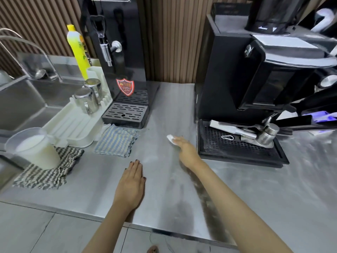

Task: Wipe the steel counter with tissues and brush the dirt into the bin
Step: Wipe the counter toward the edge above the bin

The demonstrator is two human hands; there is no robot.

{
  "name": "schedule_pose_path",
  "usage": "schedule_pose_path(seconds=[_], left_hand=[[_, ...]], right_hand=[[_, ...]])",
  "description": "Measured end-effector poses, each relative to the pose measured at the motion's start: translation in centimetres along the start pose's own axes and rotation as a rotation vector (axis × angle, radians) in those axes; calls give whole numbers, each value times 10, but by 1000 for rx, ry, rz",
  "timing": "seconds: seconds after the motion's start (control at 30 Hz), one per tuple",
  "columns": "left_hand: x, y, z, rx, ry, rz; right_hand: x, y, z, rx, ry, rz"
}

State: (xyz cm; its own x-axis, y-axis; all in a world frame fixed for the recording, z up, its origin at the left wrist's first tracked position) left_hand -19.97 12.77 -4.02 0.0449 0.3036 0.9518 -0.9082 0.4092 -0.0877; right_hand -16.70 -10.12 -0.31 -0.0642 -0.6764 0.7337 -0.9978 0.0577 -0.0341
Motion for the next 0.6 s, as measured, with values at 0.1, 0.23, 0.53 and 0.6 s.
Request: schedule_pose_path(seconds=[0.1, 0.23, 0.53, 0.6], left_hand=[[-1, 9, 2, 94, -21, -37], [2, 21, 8, 164, -78, -48], [2, 22, 9, 195, -91, -49], [2, 22, 9, 194, -87, -59]], right_hand=[[-9, -21, 6, -20, 252, -101], [-33, -11, 0, 139, 224, -231], [-31, 103, 12, 244, -25, -335], [-20, 98, 6, 163, -96, -269]])
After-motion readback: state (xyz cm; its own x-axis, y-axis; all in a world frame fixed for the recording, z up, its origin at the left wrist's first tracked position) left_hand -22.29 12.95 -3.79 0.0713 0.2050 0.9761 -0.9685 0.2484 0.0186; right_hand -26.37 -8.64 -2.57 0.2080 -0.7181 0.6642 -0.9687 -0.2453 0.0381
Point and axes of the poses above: each hand's wrist, its own y-axis away from the middle knuckle, its own x-axis out of the back of the hand, z = x × y, the point moved 2 cm from there along -y, towards the middle knuckle, and after that the axes turned 1 degree about -x, right-handed, at the moved point
